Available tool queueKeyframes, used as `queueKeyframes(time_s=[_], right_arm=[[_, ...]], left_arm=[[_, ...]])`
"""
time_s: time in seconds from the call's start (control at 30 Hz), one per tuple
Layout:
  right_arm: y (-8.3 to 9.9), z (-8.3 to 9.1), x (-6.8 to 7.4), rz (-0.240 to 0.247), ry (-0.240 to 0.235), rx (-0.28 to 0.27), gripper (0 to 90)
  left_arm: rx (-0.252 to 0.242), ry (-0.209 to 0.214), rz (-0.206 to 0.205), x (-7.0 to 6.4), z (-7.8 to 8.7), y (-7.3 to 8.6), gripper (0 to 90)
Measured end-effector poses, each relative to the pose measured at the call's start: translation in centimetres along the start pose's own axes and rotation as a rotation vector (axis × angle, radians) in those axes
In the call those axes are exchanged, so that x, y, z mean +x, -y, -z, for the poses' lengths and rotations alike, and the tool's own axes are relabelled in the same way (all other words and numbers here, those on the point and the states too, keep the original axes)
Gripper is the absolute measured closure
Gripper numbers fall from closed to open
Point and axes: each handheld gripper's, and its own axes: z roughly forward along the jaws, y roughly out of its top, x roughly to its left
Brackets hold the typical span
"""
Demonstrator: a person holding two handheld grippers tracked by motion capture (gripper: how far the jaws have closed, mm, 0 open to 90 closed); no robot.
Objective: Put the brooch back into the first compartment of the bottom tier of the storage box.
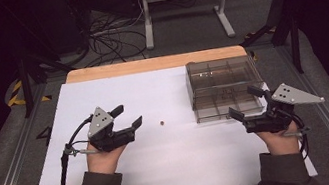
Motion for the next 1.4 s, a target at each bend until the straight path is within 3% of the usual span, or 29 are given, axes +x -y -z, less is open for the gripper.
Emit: queueKeyframes(time_s=[0.2, 0.53, 1.2, 1.4], right_arm=[[0.0, -0.1, 0.1, 0.007, -0.005, 0.023, 0.5], [0.0, 0.2, -0.2, 0.005, 0.033, 0.021, 0.4], [0.0, 0.1, -0.2, 0.003, 0.028, 0.032, 0.4], [0.0, 0.0, -0.2, 0.011, 0.022, 0.045, 0.5]], left_arm=[[0.003, -0.005, 0.014, 0.0, -0.9, 0.1, 28.1], [0.022, -0.004, 0.022, 0.0, -2.3, 0.5, 32.8], [0.088, -0.006, 0.036, -0.8, -4.6, 1.2, 39.5], [0.109, -0.011, 0.023, -1.3, -5.3, 1.5, 42.9]])
